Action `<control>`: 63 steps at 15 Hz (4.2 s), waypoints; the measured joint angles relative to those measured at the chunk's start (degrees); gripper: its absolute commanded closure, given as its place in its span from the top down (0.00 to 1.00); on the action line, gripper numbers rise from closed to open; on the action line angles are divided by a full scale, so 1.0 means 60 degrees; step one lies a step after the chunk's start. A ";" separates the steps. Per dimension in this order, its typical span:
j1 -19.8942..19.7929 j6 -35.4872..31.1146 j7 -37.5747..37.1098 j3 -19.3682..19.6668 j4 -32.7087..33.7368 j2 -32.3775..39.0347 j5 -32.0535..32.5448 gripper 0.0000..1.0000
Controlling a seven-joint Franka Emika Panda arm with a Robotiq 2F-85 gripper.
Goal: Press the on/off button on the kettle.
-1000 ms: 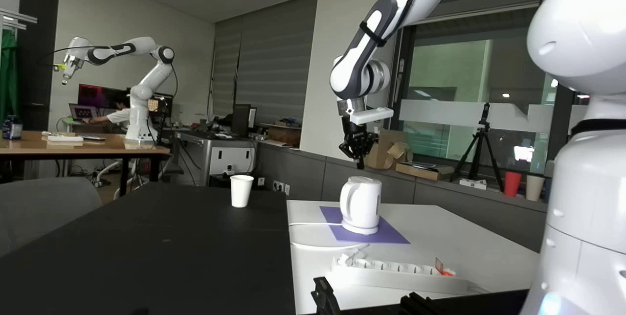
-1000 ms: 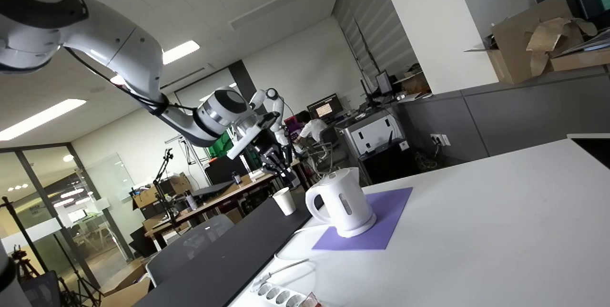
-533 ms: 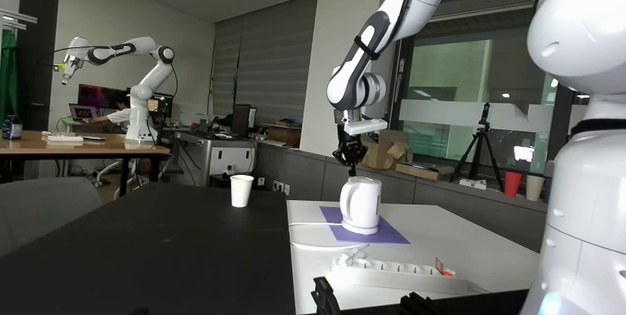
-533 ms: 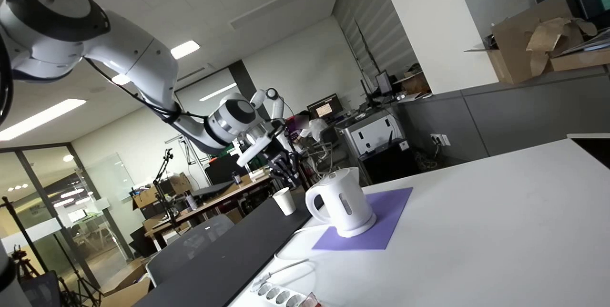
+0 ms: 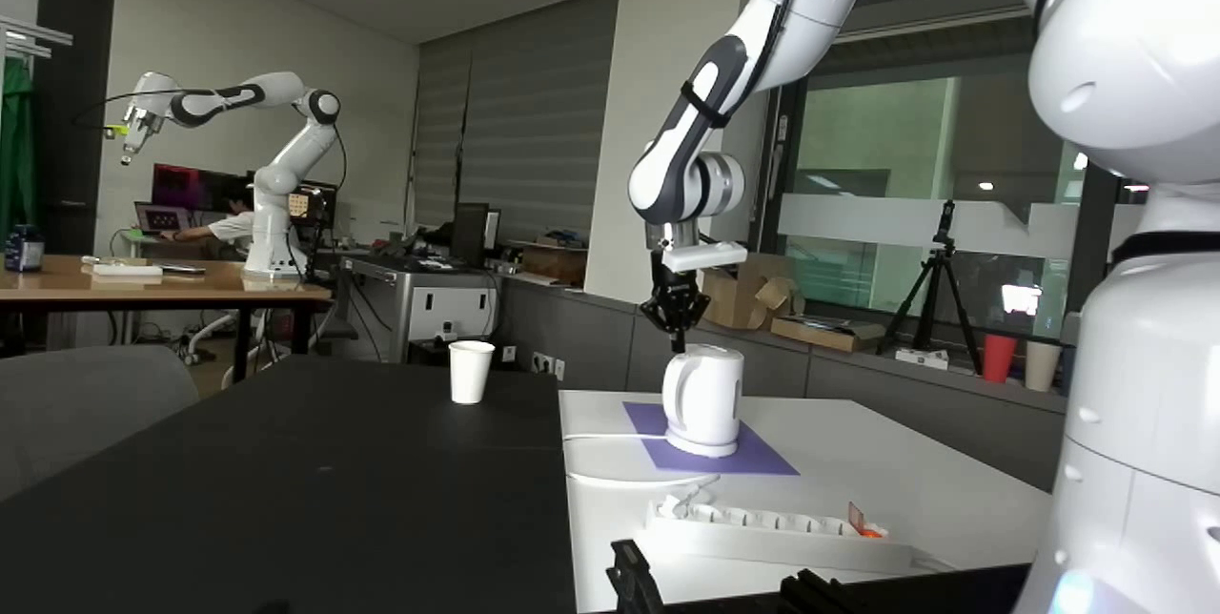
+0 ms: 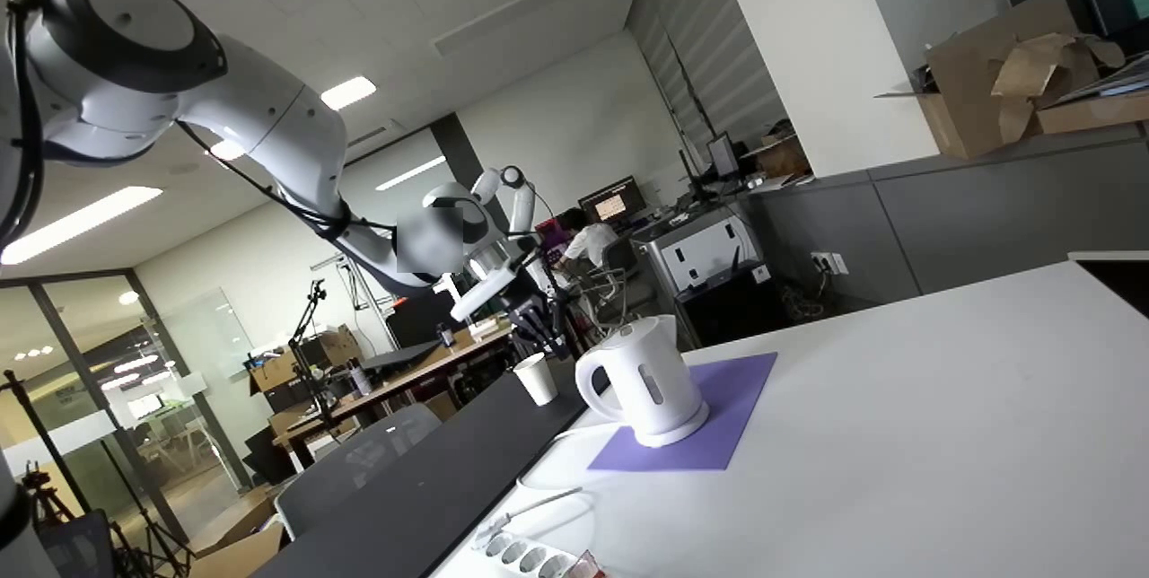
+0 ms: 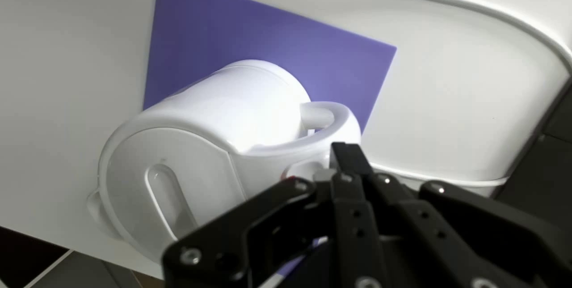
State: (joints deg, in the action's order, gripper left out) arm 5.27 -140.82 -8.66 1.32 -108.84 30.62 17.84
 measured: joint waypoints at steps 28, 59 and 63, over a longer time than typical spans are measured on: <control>0.0354 0.0961 -0.0014 0.0350 0.0925 0.0757 -0.0152 0.00; 0.0545 0.1474 -0.0015 0.0468 0.1272 0.0974 -0.0149 0.00; 0.0556 0.1508 -0.0014 0.0468 0.1308 0.0985 -0.0143 0.00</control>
State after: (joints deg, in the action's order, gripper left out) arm 8.61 -131.77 -8.75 4.13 -100.99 36.53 16.98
